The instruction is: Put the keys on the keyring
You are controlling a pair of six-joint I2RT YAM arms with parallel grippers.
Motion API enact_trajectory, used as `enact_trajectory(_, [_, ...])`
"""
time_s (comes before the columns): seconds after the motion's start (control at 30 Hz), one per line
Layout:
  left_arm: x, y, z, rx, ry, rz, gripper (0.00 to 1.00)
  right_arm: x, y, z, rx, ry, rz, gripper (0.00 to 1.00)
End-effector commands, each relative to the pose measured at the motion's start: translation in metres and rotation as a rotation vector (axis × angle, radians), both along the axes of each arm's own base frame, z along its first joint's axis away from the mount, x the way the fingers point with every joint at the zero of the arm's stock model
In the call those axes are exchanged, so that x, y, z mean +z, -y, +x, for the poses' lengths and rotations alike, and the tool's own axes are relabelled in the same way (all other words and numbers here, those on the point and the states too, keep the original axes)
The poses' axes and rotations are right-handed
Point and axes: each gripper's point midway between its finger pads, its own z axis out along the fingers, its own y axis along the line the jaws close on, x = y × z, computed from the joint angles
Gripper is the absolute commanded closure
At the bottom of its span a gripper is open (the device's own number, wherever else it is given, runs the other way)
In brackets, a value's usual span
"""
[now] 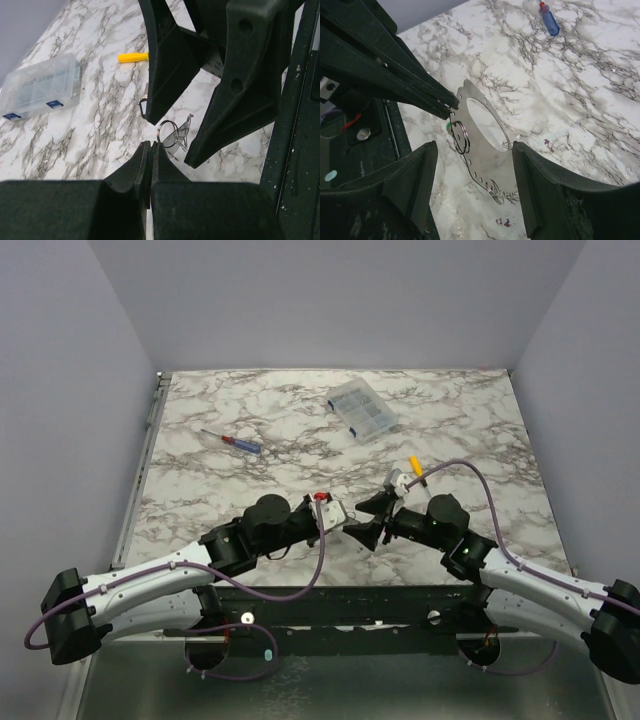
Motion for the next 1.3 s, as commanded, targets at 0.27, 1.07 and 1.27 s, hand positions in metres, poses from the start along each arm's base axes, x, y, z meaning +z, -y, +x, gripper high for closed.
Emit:
enact_trajectory(0.27, [0.037, 0.003, -0.011, -0.054, -0.006, -0.176, 1.00, 0.015, -0.012, 0.021, -0.047, 0.155, -0.023, 0.49])
enact_trajectory(1.07, [0.094, -0.017, -0.028, -0.079, -0.011, -0.292, 0.31, 0.064, 0.002, 0.000, -0.030, 0.297, 0.006, 0.99])
enact_trajectory(1.27, [0.080, -0.029, -0.038, -0.126, -0.007, -0.107, 0.45, 0.064, -0.001, -0.002, -0.033, 0.303, -0.022, 0.99])
